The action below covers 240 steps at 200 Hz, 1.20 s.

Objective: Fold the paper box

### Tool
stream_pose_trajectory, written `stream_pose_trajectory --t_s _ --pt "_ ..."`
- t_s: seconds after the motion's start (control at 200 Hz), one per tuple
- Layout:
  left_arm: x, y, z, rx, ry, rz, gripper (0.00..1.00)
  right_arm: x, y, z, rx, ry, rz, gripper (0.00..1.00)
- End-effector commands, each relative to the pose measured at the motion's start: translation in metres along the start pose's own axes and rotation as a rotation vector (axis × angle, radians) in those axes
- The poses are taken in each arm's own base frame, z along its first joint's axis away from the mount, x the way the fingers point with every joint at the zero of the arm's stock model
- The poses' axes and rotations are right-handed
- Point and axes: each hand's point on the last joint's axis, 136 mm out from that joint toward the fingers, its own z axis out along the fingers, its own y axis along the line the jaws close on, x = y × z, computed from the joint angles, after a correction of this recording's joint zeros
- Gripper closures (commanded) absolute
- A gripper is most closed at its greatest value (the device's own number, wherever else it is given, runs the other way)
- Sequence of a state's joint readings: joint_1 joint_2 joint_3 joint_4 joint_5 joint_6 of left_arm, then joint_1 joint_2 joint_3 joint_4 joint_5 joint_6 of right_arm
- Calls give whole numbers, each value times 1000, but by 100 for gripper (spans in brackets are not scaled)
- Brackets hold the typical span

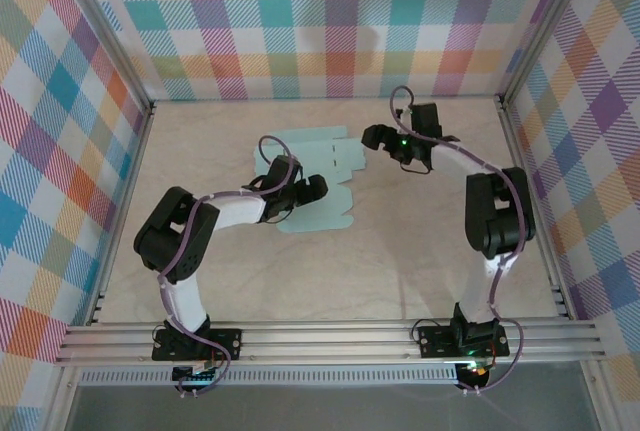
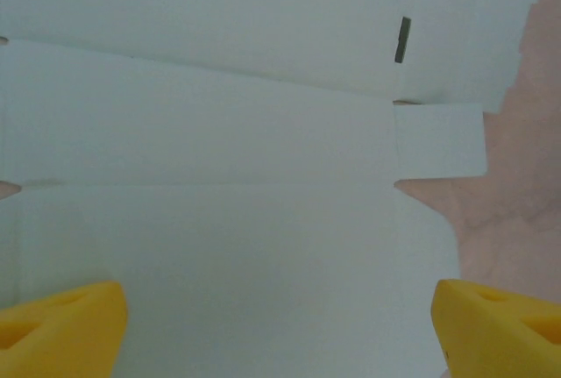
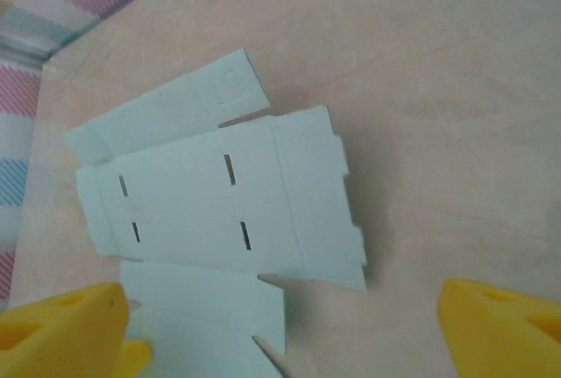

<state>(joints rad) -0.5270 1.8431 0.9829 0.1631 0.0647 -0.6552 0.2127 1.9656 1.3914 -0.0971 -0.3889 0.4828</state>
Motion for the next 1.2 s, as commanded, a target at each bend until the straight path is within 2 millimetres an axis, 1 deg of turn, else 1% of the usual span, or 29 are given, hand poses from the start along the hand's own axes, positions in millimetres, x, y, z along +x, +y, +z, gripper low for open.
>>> stream_pose_trajectory --t_s 0.0,0.07,0.12,0.205,0.315,0.43,0.465,0.515,0.63,0.675,0.725,0.825,0.905,0.925,0.985,1.035,1.045,1.065,1.195 --pt "28 27 11 -41 125 -82 10 10 16 25 -72 110 4 20" --pt "32 32 9 -46 144 -88 9 10 21 42 -78 136 -12 25" --pt "34 35 7 -56 156 -78 9 12 21 53 -69 155 -16 29" --pt "35 35 1 -55 173 -34 7 7 23 69 -77 152 -36 30" --pt "35 40 -9 -68 213 45 5 9 15 91 -82 201 -25 30" --pt "29 48 -20 -95 239 95 3 14 2 104 -51 234 -16 29" --pt "25 48 -24 -95 234 105 3 16 -2 106 -41 243 -13 29" --pt "17 43 -29 -84 213 116 1 22 -6 107 -23 258 -5 29" --pt "-1 25 -40 -53 171 134 0 35 -10 99 25 274 -17 29" --pt "-8 22 -42 -60 156 138 0 42 -13 94 46 280 -18 29" --pt "-12 25 -40 -87 150 140 0 48 -14 87 58 279 -17 29" --pt "-16 33 -26 -136 169 150 0 65 -22 72 88 274 -5 30" --pt "-20 36 -12 -149 190 151 0 77 -26 58 109 267 -3 30" --pt "-24 35 -9 -146 187 147 0 81 -29 55 118 269 0 30" --pt "-29 35 -1 -145 187 144 0 88 -29 43 123 262 1 29" --pt "-34 36 6 -151 182 144 0 98 -32 33 134 262 6 29" --pt "-30 39 6 -166 201 141 0 100 -32 31 133 260 6 29" --pt "-30 41 8 -172 208 139 0 101 -31 27 131 254 5 29" --pt "-39 43 24 -178 214 132 0 129 -33 2 126 260 28 29"
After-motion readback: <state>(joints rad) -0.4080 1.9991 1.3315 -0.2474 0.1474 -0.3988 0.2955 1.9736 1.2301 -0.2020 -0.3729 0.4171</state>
